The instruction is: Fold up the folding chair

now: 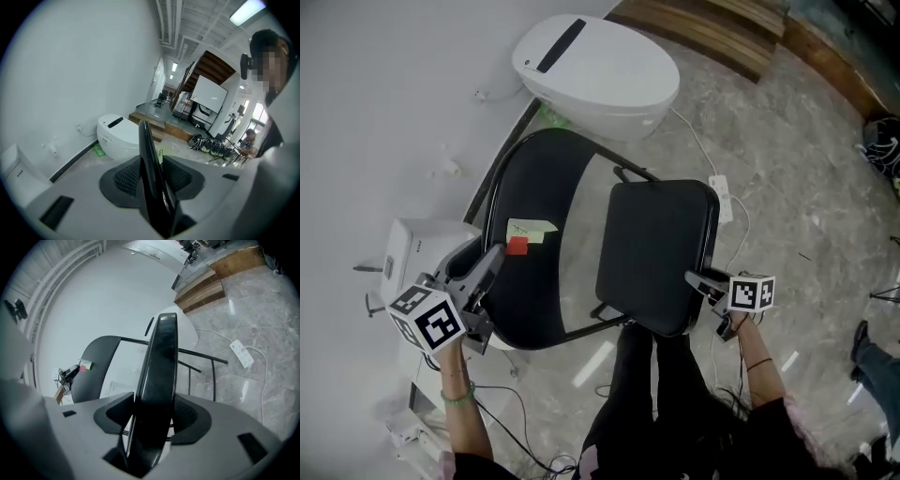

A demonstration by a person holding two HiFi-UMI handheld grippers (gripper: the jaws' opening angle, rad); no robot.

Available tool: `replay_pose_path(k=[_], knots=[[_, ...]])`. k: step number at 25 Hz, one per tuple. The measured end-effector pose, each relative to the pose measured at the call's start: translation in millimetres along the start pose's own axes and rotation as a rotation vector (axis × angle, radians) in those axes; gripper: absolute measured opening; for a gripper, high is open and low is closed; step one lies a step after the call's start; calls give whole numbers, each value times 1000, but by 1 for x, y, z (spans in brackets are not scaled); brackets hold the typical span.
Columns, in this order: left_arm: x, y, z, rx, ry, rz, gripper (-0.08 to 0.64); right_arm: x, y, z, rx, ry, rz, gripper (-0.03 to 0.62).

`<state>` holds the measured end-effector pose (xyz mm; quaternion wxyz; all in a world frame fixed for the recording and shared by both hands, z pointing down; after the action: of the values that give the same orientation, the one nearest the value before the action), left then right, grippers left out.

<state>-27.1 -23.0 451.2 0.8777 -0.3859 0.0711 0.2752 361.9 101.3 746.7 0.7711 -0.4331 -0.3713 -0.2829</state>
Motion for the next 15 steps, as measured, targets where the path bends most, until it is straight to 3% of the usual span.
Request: replay_pose_path(k=[4,9,15], knots=[[12,11,-14,43,31,95,146,-56,-9,-7,-28,95,-49,242],[33,22,-30,13,-82,6,146,-124,-39,-12,-22,107,-123,236],[50,34,-43,23,-27,81,137,-174,-84,-23,1,109,-122,191]])
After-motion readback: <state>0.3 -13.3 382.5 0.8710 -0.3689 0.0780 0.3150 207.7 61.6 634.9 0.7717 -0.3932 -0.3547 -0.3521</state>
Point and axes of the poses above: the fingertips, and each gripper's own axes: y backward along the fingers, x to its right, z out of its underside, the point moved 7 cm from there along y, backward along the fingers, and after that the axes turned 6 degrees about y, right-handed, at the moved point
